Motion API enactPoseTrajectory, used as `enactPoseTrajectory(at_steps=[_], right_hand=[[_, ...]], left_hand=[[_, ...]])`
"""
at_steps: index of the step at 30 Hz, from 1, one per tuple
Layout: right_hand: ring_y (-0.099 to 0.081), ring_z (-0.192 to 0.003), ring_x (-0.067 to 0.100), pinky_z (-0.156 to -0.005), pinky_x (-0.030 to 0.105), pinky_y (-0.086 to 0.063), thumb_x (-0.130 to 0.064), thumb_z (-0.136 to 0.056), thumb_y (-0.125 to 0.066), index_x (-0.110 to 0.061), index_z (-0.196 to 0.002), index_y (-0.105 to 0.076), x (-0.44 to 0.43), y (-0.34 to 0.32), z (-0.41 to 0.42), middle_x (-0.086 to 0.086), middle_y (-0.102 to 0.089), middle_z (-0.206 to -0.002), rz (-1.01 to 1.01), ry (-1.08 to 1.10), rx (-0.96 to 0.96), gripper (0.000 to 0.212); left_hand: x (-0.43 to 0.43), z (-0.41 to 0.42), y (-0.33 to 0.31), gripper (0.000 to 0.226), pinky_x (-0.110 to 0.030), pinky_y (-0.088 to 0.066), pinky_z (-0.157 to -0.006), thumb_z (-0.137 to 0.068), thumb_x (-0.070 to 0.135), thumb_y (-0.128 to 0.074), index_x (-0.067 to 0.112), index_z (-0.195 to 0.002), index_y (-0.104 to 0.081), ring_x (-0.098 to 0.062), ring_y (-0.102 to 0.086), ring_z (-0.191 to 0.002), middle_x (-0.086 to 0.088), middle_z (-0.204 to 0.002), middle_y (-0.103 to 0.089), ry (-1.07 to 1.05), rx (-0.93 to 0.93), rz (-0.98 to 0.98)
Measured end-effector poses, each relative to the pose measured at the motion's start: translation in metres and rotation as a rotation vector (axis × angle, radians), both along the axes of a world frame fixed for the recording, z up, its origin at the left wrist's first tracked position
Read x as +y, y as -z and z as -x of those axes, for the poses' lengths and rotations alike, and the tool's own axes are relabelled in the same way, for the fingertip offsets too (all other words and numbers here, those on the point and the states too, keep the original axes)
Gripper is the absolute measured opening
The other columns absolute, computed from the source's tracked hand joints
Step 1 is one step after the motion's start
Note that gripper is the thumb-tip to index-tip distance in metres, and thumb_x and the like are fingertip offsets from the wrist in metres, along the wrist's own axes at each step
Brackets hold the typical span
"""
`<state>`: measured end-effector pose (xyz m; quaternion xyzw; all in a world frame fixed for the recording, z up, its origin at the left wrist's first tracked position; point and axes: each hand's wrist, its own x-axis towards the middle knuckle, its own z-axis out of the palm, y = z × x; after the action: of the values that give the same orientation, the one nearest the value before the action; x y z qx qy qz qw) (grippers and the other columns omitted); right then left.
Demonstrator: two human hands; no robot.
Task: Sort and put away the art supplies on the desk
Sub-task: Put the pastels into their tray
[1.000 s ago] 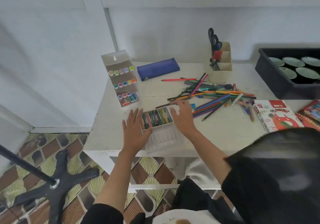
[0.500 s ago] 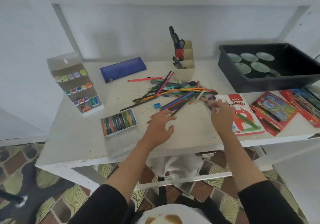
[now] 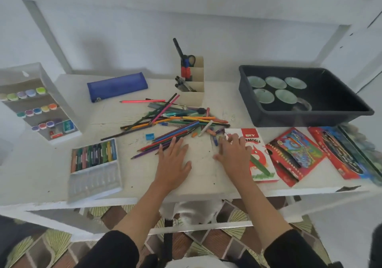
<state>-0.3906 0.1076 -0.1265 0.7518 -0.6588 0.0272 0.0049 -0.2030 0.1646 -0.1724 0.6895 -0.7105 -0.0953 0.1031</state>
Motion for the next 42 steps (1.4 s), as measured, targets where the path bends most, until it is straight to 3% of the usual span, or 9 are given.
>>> enactPoseTrajectory(at_steps=[4, 11, 16, 18, 24, 29, 34, 39, 42], right_hand=[[-0.038, -0.121, 0.023, -0.095, 0.04, -0.037, -0.054, -0.085, -0.057, -0.019, -0.118, -0.058, -0.002, 0.001, 0.002, 0.002, -0.045, -0.132, 0.041, 0.014, -0.014, 0.049], [-0.043, -0.112, 0.02, -0.086, 0.034, -0.037, -0.041, -0.095, -0.047, -0.013, -0.104, -0.062, -0.011, 0.001, 0.006, 0.002, -0.053, -0.12, 0.099, 0.098, -0.188, 0.033], [-0.052, -0.084, 0.014, -0.065, 0.018, -0.04, -0.026, -0.089, -0.063, -0.012, -0.089, -0.056, -0.008, -0.007, 0.015, 0.003, -0.058, -0.094, 0.032, 0.164, -0.822, 0.015], [-0.057, -0.078, 0.014, -0.063, 0.018, -0.045, -0.018, -0.088, -0.064, -0.012, -0.088, -0.056, -0.003, -0.01, 0.021, 0.0, -0.059, -0.085, -0.026, 0.196, -1.04, 0.011], [-0.07, -0.071, 0.016, -0.06, 0.018, -0.055, -0.008, -0.093, -0.055, -0.004, -0.103, -0.056, 0.007, -0.013, 0.024, 0.009, -0.07, -0.087, -0.199, 0.383, -1.547, 0.011], [-0.07, -0.076, 0.018, -0.062, 0.018, -0.055, 0.003, -0.09, -0.055, -0.001, -0.11, -0.055, 0.014, -0.015, 0.011, 0.016, -0.069, -0.091, -0.313, 0.364, -1.675, 0.02], [-0.064, -0.079, 0.017, -0.064, 0.024, -0.049, -0.005, -0.091, -0.058, -0.006, -0.113, -0.053, 0.028, -0.013, -0.032, 0.015, -0.068, -0.099, -0.413, 0.321, -1.583, 0.023], [-0.068, -0.078, 0.023, -0.064, 0.025, -0.052, -0.003, -0.089, -0.06, -0.007, -0.1, -0.06, 0.049, -0.014, -0.096, 0.015, -0.07, -0.087, -0.527, 0.212, -1.508, 0.012], [-0.068, -0.074, 0.025, -0.063, 0.025, -0.052, -0.007, -0.089, -0.062, -0.009, -0.095, -0.062, 0.064, -0.013, -0.139, 0.016, -0.07, -0.081, -0.58, 0.091, -1.409, 0.007]], left_hand=[[0.001, 0.001, 0.001, 0.077, -0.047, 0.011, -0.114, -0.08, 0.056, -0.007, 0.026, -0.148, -0.028, -0.012, 0.01, -0.146, 0.007, -0.16, -0.005, -0.011, 0.008, 0.033], [0.005, 0.003, 0.002, 0.066, -0.041, 0.008, -0.115, -0.084, 0.05, -0.02, 0.023, -0.142, -0.04, -0.013, -0.001, -0.147, 0.003, -0.159, -0.013, -0.046, 0.057, 0.125], [0.009, 0.003, -0.001, 0.049, -0.043, -0.005, -0.116, -0.087, 0.03, -0.037, 0.016, -0.132, -0.053, -0.021, -0.019, -0.145, -0.005, -0.153, -0.031, -0.141, 0.106, 0.176], [0.011, 0.003, -0.001, 0.046, -0.046, -0.014, -0.116, -0.086, 0.025, -0.039, 0.012, -0.127, -0.057, -0.024, -0.025, -0.143, -0.008, -0.149, -0.037, -0.186, 0.157, 0.185], [0.012, 0.001, 0.001, 0.034, -0.052, -0.033, -0.109, -0.084, 0.012, -0.048, 0.008, -0.115, -0.062, -0.031, -0.042, -0.13, -0.013, -0.134, -0.051, -0.167, 0.235, 0.215], [0.013, -0.009, -0.005, 0.024, -0.036, -0.039, -0.103, -0.08, -0.008, -0.058, 0.002, -0.098, -0.069, -0.028, -0.05, -0.119, -0.014, -0.121, -0.057, -0.185, 0.432, 0.307], [0.03, -0.057, -0.018, 0.023, -0.036, -0.037, -0.102, -0.077, -0.012, -0.058, 0.004, -0.087, -0.071, -0.02, -0.044, -0.12, -0.012, -0.119, -0.057, -0.184, 0.526, 0.418], [0.047, -0.138, -0.035, 0.025, -0.038, -0.04, -0.1, -0.076, -0.011, -0.057, 0.006, -0.085, -0.072, -0.028, -0.049, -0.117, -0.012, -0.116, -0.058, -0.3, 0.486, 0.403], [0.062, -0.187, -0.037, 0.027, -0.025, -0.038, -0.094, -0.077, -0.013, -0.059, 0.005, -0.093, -0.072, -0.026, -0.052, -0.109, -0.011, -0.112, -0.06, -0.333, 0.384, 0.36]])
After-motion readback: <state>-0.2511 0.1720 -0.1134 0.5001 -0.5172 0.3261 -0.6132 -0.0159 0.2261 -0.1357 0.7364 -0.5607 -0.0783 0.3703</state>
